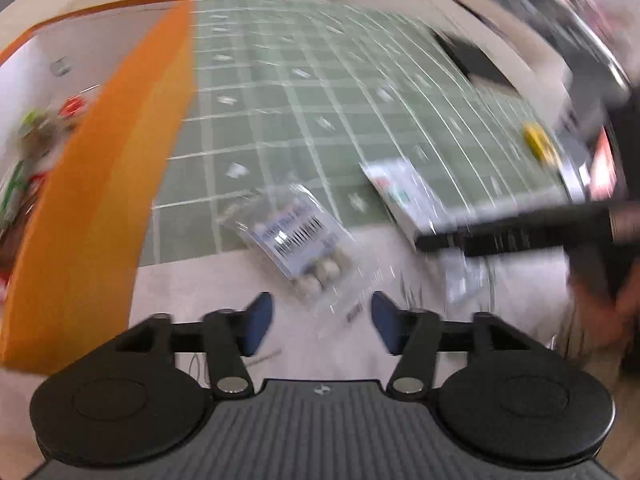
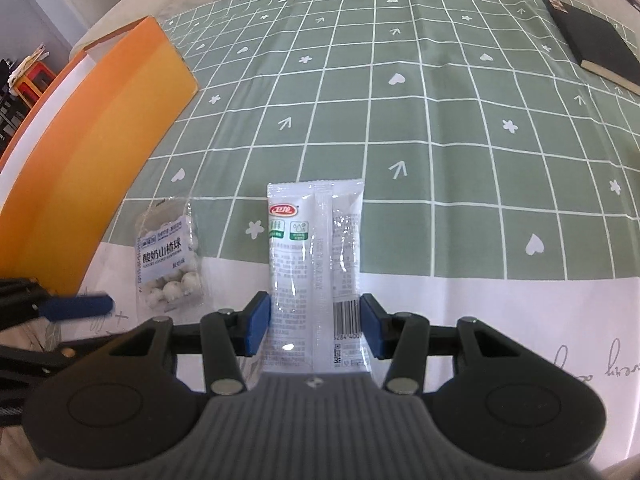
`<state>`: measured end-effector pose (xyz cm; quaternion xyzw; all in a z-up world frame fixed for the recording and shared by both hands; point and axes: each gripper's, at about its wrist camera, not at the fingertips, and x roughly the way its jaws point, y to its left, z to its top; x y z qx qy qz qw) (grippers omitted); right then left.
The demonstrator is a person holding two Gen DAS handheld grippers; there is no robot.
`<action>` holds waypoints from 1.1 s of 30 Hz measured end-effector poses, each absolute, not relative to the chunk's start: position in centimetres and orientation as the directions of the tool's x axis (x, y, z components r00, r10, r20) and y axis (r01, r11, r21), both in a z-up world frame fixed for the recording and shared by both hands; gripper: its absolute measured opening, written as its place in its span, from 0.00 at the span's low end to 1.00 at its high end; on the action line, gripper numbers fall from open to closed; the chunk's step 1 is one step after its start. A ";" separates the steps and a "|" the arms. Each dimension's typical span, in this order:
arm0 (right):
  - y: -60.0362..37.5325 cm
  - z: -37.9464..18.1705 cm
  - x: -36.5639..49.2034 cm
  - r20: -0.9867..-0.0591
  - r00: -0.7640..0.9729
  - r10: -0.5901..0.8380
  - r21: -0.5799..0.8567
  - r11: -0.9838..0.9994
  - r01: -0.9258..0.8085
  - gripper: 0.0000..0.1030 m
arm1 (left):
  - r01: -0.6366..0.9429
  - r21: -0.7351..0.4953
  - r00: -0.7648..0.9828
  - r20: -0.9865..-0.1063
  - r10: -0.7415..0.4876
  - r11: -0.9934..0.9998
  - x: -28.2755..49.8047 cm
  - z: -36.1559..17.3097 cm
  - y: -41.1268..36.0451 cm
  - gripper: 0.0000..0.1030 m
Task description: Organize snacks
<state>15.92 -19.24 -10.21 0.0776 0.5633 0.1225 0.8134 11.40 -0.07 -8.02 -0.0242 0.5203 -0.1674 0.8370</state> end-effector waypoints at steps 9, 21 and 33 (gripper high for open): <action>-18.0 -10.3 16.1 -0.884 0.373 0.281 0.243 0.959 -0.147 0.48 | -0.115 -0.302 0.427 -0.875 -0.227 0.946 14.2 -9.3 -0.4 0.77; -17.7 -10.5 16.3 -0.867 0.414 0.279 0.242 0.960 -0.141 0.58 | -0.190 -0.173 0.398 -0.913 -0.085 0.966 16.7 -10.6 -3.4 0.83; -15.8 -11.0 16.3 -0.867 0.457 0.198 0.103 0.969 -0.225 0.64 | -0.094 -0.034 0.413 -0.911 0.008 0.995 16.4 -11.7 -4.6 0.78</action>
